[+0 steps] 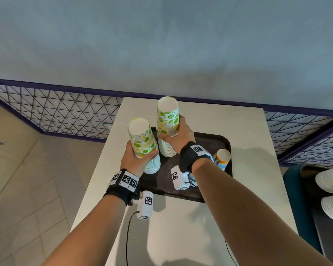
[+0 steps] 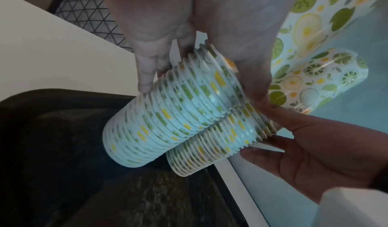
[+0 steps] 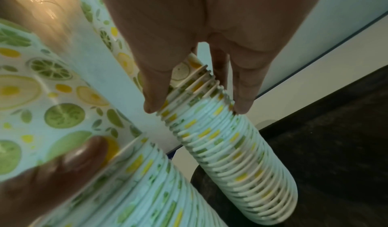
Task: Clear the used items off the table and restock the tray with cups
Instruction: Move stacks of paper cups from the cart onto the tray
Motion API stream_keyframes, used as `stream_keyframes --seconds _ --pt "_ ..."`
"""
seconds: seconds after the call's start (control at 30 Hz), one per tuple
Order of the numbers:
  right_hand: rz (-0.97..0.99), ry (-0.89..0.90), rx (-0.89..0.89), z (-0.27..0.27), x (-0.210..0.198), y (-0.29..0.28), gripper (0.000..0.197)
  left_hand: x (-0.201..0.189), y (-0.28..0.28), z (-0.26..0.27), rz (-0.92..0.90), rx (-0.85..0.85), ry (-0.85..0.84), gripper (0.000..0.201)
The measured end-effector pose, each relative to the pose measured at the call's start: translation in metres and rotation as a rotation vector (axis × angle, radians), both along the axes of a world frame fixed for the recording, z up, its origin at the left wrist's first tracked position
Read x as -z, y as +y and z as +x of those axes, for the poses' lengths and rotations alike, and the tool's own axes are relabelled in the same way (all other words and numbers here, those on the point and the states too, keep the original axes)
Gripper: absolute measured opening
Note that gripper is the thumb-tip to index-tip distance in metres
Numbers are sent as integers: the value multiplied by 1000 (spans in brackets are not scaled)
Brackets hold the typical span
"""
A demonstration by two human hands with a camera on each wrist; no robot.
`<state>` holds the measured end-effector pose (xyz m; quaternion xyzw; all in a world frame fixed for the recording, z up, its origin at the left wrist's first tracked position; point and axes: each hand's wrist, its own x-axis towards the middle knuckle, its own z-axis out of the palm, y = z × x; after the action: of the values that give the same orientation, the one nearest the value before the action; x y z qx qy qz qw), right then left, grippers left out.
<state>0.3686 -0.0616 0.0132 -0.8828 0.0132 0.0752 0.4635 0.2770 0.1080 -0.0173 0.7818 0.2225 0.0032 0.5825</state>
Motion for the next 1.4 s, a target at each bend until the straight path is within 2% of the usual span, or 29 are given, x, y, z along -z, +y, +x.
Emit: stream_keyframes --seconds 0.1,0.17,0.27,0.37,0.5,0.57,0.63,0.77,0.87,1.0,1.1,1.17,1.23,1.4 --pt "-23 26 -10 -1 -3 2 86 -4 1 0 16 14 25 98" --pt "-52 53 -17 -1 -8 0 94 -9 1 -3 -5 15 29 113" --pt "-61 67 -20 -9 -26 -15 102 -16 1 -13 -61 -55 37 124" --pt "42 -29 34 -33 -49 -49 84 -25 -1 -36 3 -157 -8 114" --pt "156 -197 132 -86 -63 -116 39 -42 -25 -82 81 -169 -93 68" --pt "169 -234 167 -116 -59 -158 20 -47 -46 -102 86 -93 -119 45" --pt "184 -214 239 -148 -47 -203 11 -49 -75 -116 80 46 -146 32" --pt "33 -68 415 -211 -5 -309 12 -48 -153 -125 104 327 -176 33" --pt "-85 92 554 -250 23 -379 12 -46 -222 -123 55 487 -198 40" --pt "-72 200 752 -277 39 -455 30 -49 -329 -112 17 677 -288 55" --pt "-13 231 815 -272 57 -495 58 -55 -401 -99 68 800 -350 62" --pt "25 221 776 -262 74 -519 80 -59 -451 -91 145 884 -360 69" --pt "51 184 736 -251 88 -536 94 -59 -494 -84 224 949 -375 72" --pt "61 165 643 -230 101 -560 102 -49 -566 -59 405 1101 -405 78"
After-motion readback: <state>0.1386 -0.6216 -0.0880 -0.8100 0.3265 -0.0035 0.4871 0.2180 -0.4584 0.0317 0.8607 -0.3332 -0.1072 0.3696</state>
